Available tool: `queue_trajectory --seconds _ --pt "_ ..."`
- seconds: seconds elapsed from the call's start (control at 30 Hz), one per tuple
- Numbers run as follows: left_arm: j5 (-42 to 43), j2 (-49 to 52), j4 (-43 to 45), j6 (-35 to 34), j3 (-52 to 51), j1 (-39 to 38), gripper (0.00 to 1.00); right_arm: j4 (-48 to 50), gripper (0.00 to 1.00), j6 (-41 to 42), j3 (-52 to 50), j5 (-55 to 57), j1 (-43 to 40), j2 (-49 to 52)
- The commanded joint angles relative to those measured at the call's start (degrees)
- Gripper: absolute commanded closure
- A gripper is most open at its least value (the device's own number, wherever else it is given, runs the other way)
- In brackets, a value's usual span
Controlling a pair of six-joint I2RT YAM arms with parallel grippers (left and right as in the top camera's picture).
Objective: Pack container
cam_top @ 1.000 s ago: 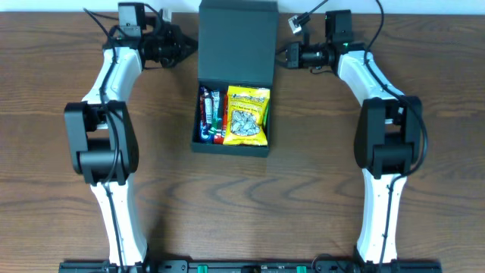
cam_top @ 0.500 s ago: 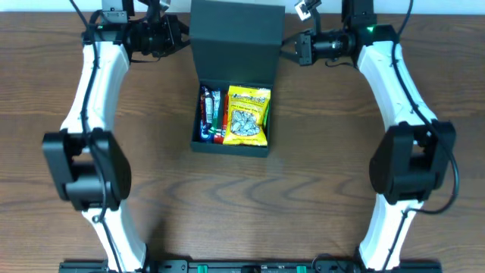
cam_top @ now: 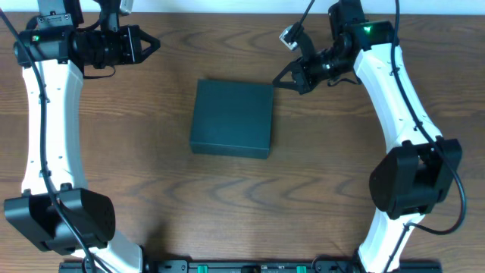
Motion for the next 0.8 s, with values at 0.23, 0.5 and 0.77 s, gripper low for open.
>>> queue_trajectory --seconds 0.23,0.5,0.77 --pt "-15.96 -1.05 -5.9 -1.81 -1.14 0.52 0.94 5.81 0.99 21.92 0.04 26.32 -1.42 -1.22" --pt "-14.49 -1.05 4.07 -10.51 -22.91 -2.95 0.94 2.75 0.99 21.79 0.02 23.85 -1.27 9.42" --pt "-20.79 -1.05 15.34 -23.1 -36.11 -9.81 0.94 2.78 0.99 21.4 0.02 18.93 0.9 16.11"
